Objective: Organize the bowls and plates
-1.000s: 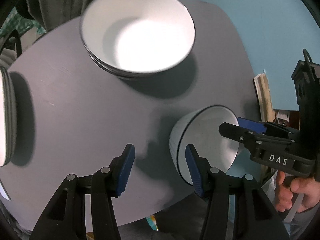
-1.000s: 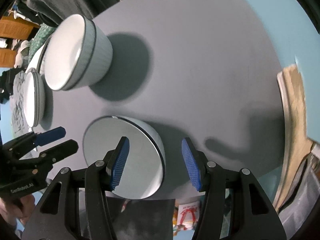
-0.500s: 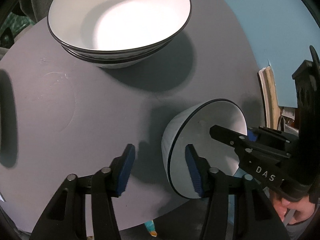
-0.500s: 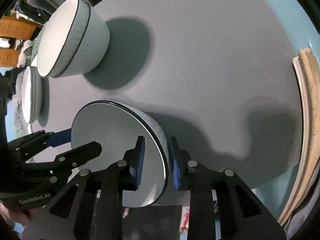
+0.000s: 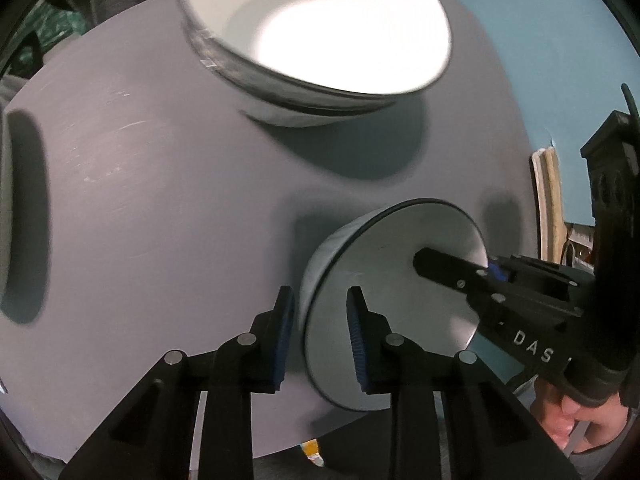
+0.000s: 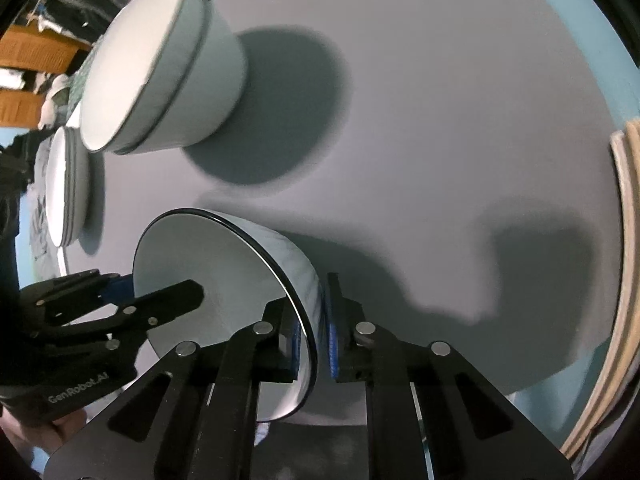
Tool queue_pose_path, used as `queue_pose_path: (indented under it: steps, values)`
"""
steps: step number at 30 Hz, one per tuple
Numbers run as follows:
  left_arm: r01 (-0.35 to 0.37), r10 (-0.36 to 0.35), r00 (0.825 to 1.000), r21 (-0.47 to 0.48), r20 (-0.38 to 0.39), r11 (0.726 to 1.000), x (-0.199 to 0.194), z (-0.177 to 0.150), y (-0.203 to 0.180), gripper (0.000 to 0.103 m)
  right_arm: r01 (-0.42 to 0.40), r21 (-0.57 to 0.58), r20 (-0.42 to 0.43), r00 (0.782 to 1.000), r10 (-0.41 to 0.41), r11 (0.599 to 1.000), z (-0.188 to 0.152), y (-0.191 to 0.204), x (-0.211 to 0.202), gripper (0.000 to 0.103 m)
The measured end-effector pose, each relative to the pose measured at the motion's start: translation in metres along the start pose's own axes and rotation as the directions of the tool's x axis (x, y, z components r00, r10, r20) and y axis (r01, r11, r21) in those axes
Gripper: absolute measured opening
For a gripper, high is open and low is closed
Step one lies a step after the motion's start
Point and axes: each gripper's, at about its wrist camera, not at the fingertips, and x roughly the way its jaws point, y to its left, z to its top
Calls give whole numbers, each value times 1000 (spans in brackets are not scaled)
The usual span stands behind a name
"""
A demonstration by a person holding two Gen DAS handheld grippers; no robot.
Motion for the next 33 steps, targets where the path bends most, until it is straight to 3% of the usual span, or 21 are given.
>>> queue_pose_path:
  steps: [13,25,30,33]
  values:
    - [-26,28,999,-78,18,997,-12,-18,42,26,-11,-69,-26,1000,10,998,12,41,15,11]
    - [-36,35,999,-67,-12,997,3,-32,48,26,-17,-23,-23,1000,16,1000,-16,27,15,13]
    - [-4,2,1000,-70,-20,998,4,-33,49,11,10,-28,-11,1000,-11,1000,-19,29,18,10]
    - [-28,28,1000,-47,-13,998,2,-36,46,7,23,-26,-10,1000,-23,999,-19,36,21,9]
